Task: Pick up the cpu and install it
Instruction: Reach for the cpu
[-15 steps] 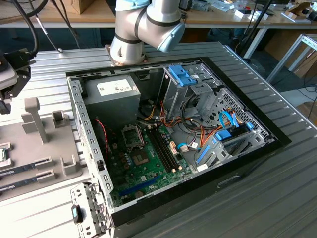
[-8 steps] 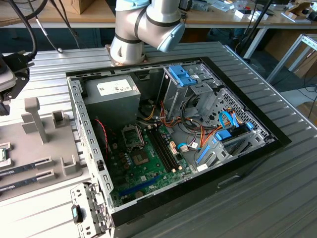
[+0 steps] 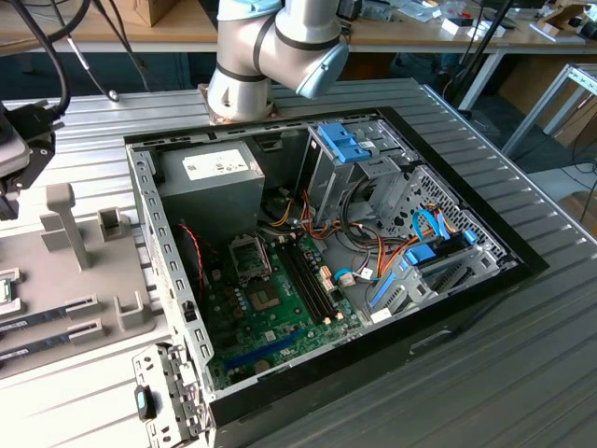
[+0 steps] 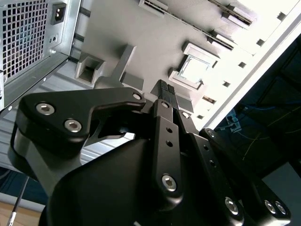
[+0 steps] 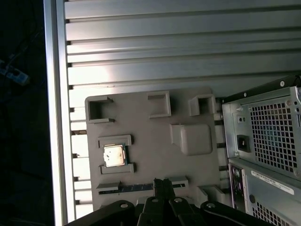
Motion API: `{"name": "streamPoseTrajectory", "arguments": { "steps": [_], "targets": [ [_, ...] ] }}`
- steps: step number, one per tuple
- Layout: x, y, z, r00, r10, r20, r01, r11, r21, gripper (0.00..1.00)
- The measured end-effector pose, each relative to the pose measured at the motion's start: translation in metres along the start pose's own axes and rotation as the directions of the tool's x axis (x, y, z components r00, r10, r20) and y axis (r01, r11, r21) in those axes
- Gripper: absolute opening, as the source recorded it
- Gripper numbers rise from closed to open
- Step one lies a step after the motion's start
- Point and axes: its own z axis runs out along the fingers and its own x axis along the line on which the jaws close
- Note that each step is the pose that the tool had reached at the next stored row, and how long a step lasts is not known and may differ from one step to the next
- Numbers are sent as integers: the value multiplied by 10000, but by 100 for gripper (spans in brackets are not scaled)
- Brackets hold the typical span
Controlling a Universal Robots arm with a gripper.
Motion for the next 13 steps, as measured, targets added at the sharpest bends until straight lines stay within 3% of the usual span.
{"name": "streamPoseTrajectory", "arguments": {
  "steps": [13],
  "targets": [
    [18, -4, 53, 10000, 0, 0, 0, 10000, 0, 11]
  ]
}}
